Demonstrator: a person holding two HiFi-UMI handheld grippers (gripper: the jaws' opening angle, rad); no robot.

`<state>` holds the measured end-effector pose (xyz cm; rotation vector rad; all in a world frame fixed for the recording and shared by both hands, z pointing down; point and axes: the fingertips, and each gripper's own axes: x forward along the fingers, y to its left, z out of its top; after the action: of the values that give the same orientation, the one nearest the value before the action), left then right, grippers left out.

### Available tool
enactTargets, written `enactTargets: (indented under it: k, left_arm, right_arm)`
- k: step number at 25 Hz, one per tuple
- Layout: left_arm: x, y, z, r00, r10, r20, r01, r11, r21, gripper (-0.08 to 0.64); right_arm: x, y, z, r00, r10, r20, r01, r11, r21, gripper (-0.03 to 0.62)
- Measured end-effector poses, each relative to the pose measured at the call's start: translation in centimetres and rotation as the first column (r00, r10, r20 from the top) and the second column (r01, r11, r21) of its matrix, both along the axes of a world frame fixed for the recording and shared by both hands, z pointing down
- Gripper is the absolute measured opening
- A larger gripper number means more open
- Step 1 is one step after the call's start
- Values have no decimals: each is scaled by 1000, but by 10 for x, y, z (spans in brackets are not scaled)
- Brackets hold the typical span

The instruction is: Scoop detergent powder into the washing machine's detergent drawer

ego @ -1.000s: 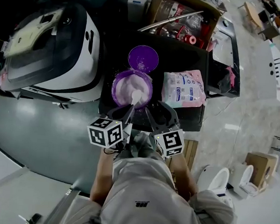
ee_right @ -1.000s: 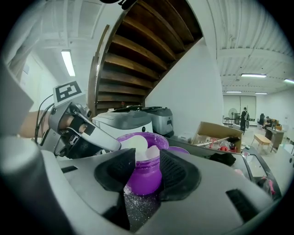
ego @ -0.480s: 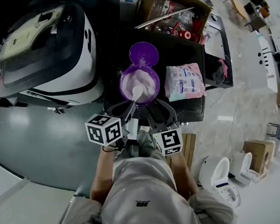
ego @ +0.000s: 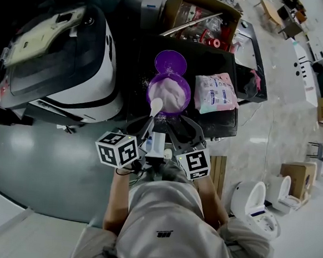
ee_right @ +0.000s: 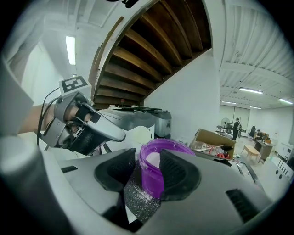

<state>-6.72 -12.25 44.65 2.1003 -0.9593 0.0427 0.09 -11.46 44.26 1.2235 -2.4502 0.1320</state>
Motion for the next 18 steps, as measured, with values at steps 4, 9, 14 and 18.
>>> enactTargets:
  k: [4,9,14,18]
  left_arm:
    - [-5,13,-2,1000,-20,-2,20,1000,8,17]
    - [-8,33,0,999,-53,-1,53,999,8,17]
    - [-8,56,4,993,-115,11,115,993,5,17]
    - [-11,78,10,983,-181,25,182,983,-6,17]
  right_arm:
    - [-5,11,-2,1000,-16,6,16,1000,-7,164]
    - [-6,26,1,999,-51,18,52,998,-19,164]
    - [-3,46,6,994,-106,34,107,994,-30,164]
    - [0,62,10,987,-155,48,157,987,-38,164]
